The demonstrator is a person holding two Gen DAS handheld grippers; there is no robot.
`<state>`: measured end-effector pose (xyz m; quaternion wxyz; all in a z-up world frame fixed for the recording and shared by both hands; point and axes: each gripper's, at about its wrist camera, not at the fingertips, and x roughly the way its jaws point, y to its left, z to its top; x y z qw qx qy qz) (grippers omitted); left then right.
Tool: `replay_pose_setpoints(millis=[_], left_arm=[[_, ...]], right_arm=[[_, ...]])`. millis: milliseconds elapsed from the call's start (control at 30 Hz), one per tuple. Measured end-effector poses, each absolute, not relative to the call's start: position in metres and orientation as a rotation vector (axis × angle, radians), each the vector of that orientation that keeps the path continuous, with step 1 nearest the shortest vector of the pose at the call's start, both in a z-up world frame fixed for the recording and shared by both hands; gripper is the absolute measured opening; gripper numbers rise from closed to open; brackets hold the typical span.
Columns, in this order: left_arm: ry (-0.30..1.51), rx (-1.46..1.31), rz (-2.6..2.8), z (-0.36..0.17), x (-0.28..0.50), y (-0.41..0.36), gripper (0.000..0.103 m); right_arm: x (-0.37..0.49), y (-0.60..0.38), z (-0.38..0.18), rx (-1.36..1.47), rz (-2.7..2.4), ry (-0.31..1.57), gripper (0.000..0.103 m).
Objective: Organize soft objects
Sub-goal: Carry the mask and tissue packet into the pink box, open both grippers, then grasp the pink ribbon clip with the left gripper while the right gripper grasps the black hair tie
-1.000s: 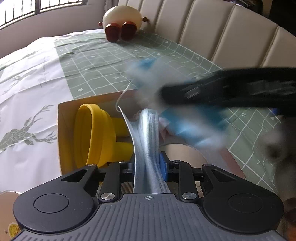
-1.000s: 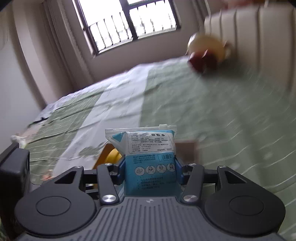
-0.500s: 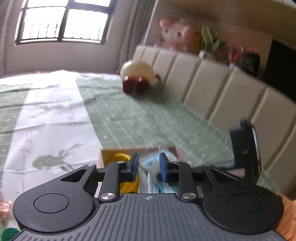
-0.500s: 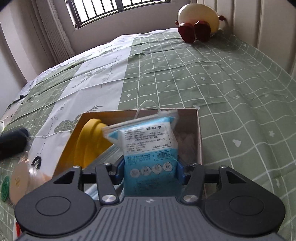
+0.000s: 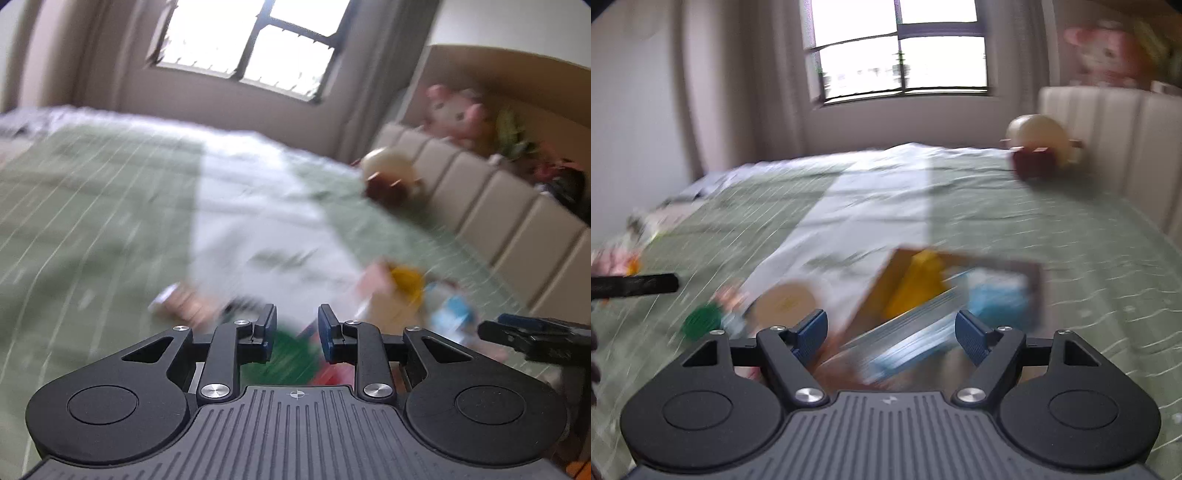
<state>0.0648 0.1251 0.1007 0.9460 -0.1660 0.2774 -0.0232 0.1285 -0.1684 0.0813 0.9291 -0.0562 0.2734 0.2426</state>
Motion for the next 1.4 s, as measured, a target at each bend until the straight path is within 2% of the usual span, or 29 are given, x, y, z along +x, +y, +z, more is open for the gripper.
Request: replay_pose_setpoints(millis=[167,300,500,700,933,1100,1133,1200,1333,1400], left_arm=[[0.668,-0.361,-0.075,0.060,0.031,0.148,0.027],[0.680,-0.382,-0.075,0.048,0.025,0.161,0.027],[0.666,-0.460,-0.054,0.054,0.069,0.201,0.027],[0.841,-0.684,0.064,0.042,0.164,0.243,0.027],[0.987,-0.523,0.185,0.031,0.232,0.222,0.027],[0.984,-0.316,0.167,0.030,0.237,0.193,0.027],[0.979,-0.289,0.146,0.030,0.235,0.190,0.022],[0.957,-0.265,0.091,0.032,0.223,0.188,0.020],[0.895,-0.252,0.021,0.037,0.184,0.198,0.018],[0.862,-0.256,0.009,0.043,0.163,0.208,0.018]], right_arm=[[0.094,-0.109,0.043,-0.268,0.607,0.604,0.077],[0.088,-0.090,0.022,-0.268,0.609,0.667,0.077],[0.077,-0.086,0.014,-0.258,0.587,0.669,0.077],[0.075,-0.094,0.045,-0.250,0.582,0.606,0.077],[0.083,-0.111,0.068,-0.232,0.592,0.567,0.077],[0.107,-0.115,0.095,-0.218,0.571,0.569,0.077],[0.115,-0.114,0.104,-0.210,0.564,0.572,0.077],[0.133,-0.107,0.122,-0.198,0.557,0.591,0.077],[0.179,-0.074,0.154,-0.157,0.579,0.690,0.077],[0.206,-0.046,0.159,-0.161,0.598,0.794,0.070]])
